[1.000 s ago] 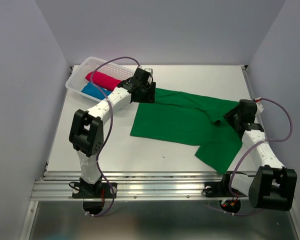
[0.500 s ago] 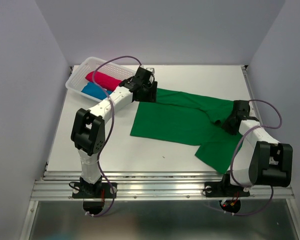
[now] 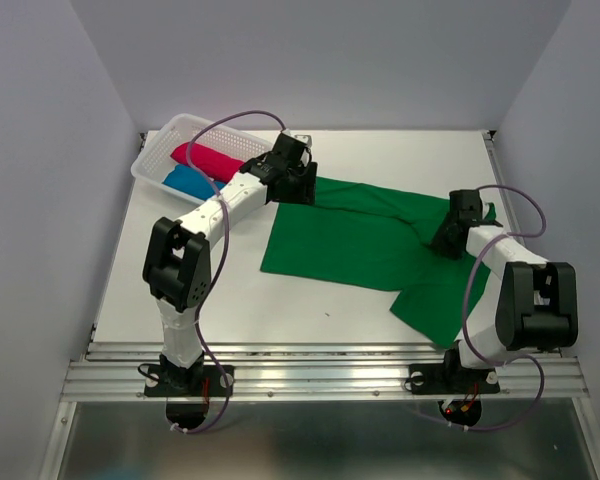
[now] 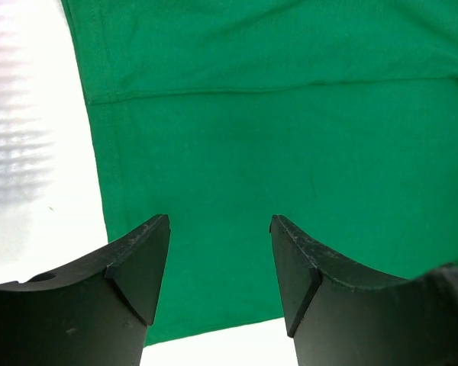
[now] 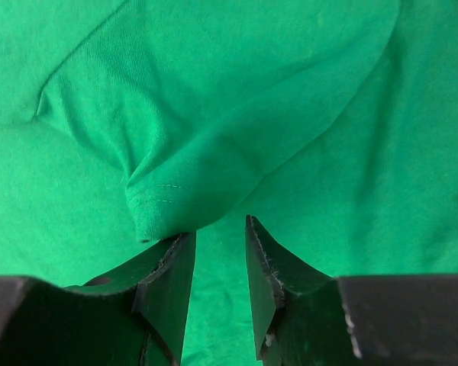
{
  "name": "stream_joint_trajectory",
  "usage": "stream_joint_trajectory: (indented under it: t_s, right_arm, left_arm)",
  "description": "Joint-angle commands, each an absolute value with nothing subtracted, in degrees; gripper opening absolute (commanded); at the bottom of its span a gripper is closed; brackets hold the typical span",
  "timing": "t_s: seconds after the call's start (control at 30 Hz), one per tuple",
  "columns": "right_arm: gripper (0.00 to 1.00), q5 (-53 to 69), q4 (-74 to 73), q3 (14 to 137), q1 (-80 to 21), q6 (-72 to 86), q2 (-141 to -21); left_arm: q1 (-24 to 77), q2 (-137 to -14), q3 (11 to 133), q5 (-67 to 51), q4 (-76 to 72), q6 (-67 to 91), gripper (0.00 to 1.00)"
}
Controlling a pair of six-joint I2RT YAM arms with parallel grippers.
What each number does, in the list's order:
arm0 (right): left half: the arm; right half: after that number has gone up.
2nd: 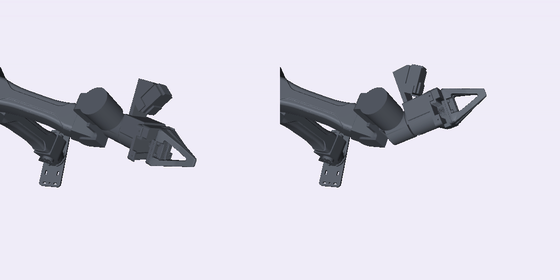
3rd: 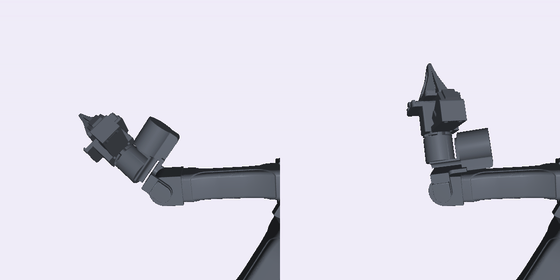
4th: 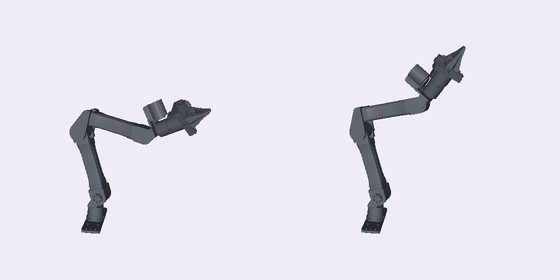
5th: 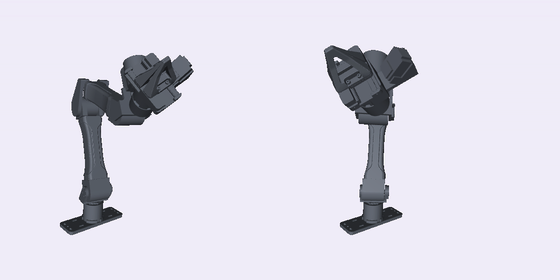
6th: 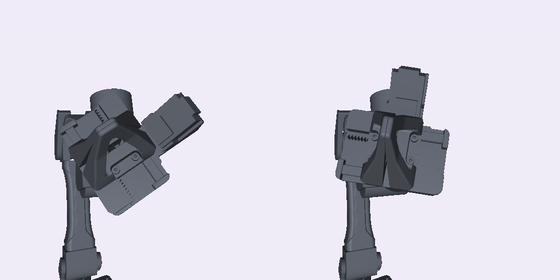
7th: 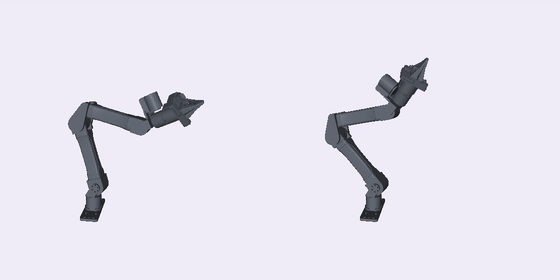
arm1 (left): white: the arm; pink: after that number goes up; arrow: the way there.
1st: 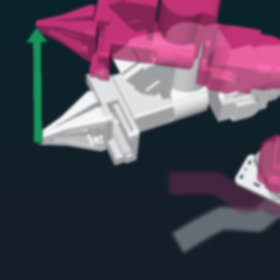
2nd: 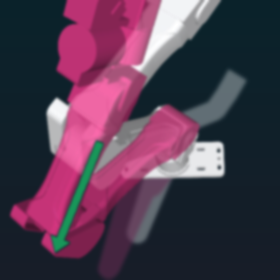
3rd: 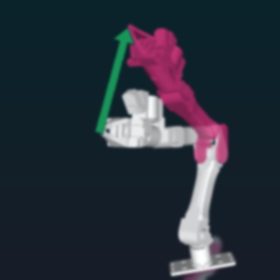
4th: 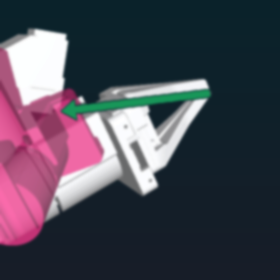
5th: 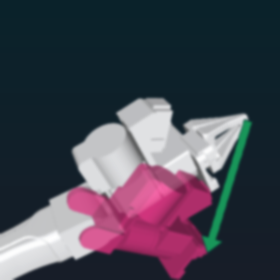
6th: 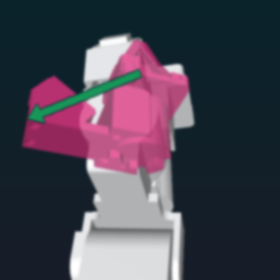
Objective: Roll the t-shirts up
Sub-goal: Fold the T-shirt at the center of the board.
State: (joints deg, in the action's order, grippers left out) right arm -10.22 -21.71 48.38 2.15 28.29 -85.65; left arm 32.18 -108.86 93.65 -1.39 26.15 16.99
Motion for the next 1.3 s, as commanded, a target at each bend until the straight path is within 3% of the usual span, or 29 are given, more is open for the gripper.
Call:
stream_joint_trajectory:
  t_s: [0.0, 0.27, 0.67, 0.8, 1.27]
  right_arm:
    - [0.38, -14.15, -17.85, 49.22, 1.76, 27.25, -86.04]
    - [0.22, -19.25, -13.72, 46.67, 1.76, 27.86, -85.96]
    - [0.29, -15.91, -6.42, 42.1, 1.76, 26.98, -85.43]
    - [0.01, -16.96, -6.41, 42.1, 1.76, 27.07, -85.61]
    - [0.01, -27.15, -23.79, 43.85, 1.76, 32.96, -76.47]
  left_arm:
    - [32.52, -108.98, 96.5, -0.79, 26.72, 16.96, 0.66]
    - [32.78, -109.34, 97.03, -0.7, 27.07, 16.79, 0.66]
    - [32.87, -109.25, 96.85, -0.79, 27.07, 16.44, 0.66]
    - [32.96, -109.16, 96.94, -0.97, 27.16, 16.44, 0.66]
    - [32.96, -108.99, 97.38, -1.05, 27.42, 15.03, 0.66]
